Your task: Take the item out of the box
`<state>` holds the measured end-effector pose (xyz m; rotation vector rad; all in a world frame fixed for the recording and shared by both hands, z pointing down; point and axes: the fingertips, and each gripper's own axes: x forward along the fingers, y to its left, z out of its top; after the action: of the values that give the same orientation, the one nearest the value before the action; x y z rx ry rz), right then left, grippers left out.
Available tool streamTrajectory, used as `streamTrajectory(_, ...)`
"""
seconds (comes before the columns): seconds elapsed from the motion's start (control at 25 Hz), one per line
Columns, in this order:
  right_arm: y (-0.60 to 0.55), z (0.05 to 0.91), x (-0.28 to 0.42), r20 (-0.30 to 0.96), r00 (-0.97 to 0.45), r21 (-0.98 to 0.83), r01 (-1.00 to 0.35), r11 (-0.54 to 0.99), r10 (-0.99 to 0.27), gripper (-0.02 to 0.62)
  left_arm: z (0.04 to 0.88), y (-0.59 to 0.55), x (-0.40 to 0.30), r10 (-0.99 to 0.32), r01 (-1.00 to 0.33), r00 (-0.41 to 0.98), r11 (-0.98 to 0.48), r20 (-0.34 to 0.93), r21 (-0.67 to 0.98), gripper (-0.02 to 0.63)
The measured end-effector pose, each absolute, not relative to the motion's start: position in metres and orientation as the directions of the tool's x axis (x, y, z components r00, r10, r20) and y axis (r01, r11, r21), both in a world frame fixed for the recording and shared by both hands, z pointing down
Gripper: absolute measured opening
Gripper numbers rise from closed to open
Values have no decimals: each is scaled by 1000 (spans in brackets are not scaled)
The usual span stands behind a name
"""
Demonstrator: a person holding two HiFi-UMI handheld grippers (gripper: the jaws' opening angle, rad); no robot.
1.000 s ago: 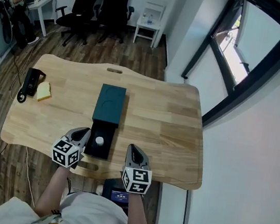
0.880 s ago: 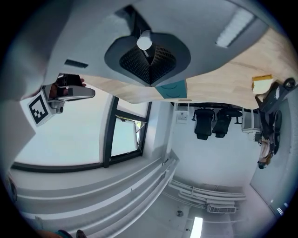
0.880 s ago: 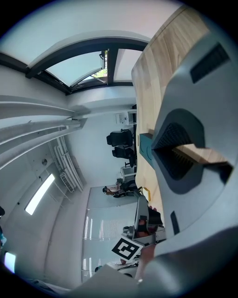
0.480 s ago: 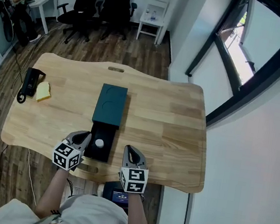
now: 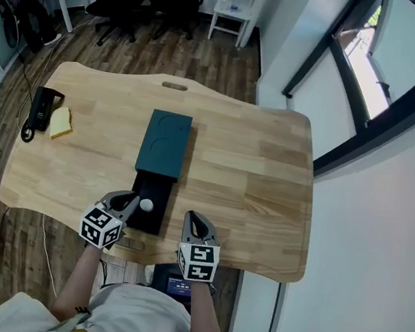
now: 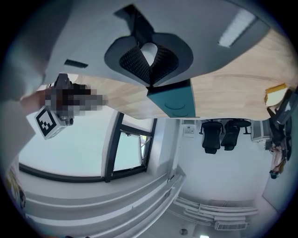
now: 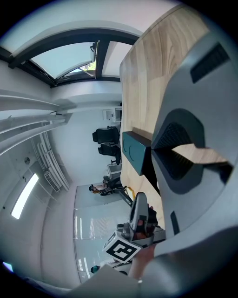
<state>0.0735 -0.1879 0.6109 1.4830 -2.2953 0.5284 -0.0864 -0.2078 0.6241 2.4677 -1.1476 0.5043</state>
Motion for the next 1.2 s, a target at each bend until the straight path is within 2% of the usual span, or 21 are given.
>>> streamTrajectory(0.24,-188,625,71,507,-398,-141,-913,382,-765,6,645,-200,-77,-583,-746,627,-640,516,184,6)
streamTrajectory(0.44,-189,636,72,521,-406,-161,-910,381,-751,6,661,-197,-70,-535,-721,647,-661,544,207,109)
streamTrajectory(0.68,-190,646,67,533,-433,-188,-898,398,-727,6,679,-189,-61,-460,-663,653,-731,601,161,170)
streamTrajectory(0.88,-193,651,68,547,-440,-197,-895,401,-712,6,688,-192,-56,-421,-630,640,-766,643,126,193)
streamTrajectory(1.2,-199,655,75,558,-433,-201,-898,391,-708,6,698,-193,-50,-371,-590,617,-802,694,96,195)
